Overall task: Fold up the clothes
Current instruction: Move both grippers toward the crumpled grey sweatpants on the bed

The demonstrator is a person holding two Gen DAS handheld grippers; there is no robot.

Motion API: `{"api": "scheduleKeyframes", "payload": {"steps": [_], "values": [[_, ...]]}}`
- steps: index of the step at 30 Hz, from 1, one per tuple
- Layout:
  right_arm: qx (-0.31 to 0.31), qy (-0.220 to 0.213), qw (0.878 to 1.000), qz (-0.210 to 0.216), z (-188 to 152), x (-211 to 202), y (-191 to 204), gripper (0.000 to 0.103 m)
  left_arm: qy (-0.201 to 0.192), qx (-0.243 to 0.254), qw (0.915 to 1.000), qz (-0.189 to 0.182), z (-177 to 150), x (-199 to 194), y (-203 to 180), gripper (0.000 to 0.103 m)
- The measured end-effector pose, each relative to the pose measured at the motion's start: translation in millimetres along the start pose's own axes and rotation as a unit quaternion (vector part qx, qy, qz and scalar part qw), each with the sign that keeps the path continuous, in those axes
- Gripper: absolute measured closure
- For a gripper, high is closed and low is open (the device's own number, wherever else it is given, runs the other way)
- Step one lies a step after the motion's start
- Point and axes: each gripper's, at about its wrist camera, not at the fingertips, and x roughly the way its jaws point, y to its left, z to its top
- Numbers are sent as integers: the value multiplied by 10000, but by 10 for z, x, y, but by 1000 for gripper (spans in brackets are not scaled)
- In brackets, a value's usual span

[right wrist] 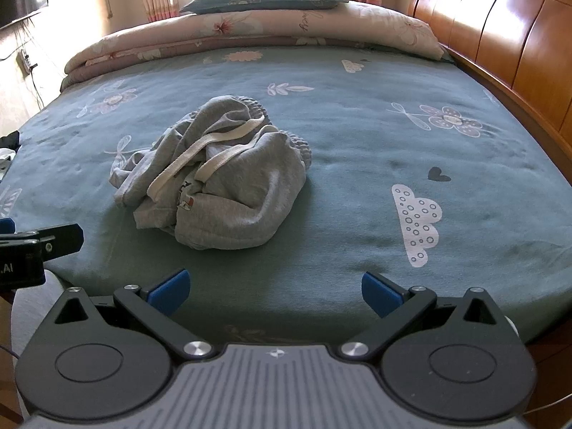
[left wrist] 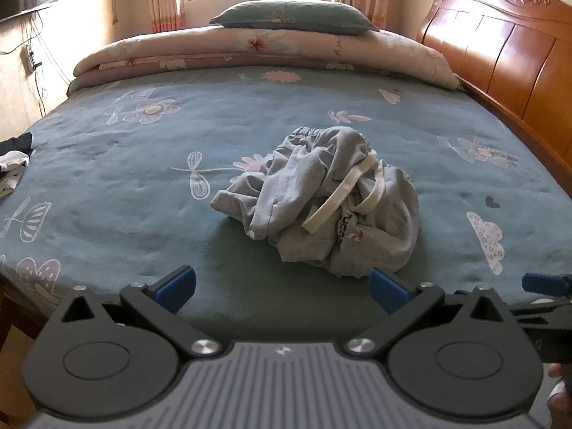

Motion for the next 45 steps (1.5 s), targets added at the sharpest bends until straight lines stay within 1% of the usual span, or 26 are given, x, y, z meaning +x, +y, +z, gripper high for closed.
{"api": "scheduleKeyframes", "payload": {"steps": [4,5,6,9,24,32,41,45], "values": [[20,-4,10000,-9,-20,9,-29,0,40,39,10000,-44,-6,10,-66,1],[25,-5,10000,-12,-25,12,-37,0,79,-99,9998,-173,27,15,23,1],[28,0,10000,-17,-20,5,-31,0,98,-93,9997,-188,36,24,16,1],[27,21,10000,-33,4,-11,-9,0,3,-159,9995,-264,-6,28,28,1],[142,-28,9999,47,-4,14,-43,0,20,-74,9997,-213,-48,66,-26,1],[218,-36,9997,96,-15,35,-94,0,61,-143,9994,-317,-40,132,2,1],[236,-139,9993,243,-29,60,-131,0,33,-28,9997,-239,-67,220,-21,1],[172,-231,9990,347,-26,79,-120,0,153,-92,9991,-373,-51,326,8,1]]}}
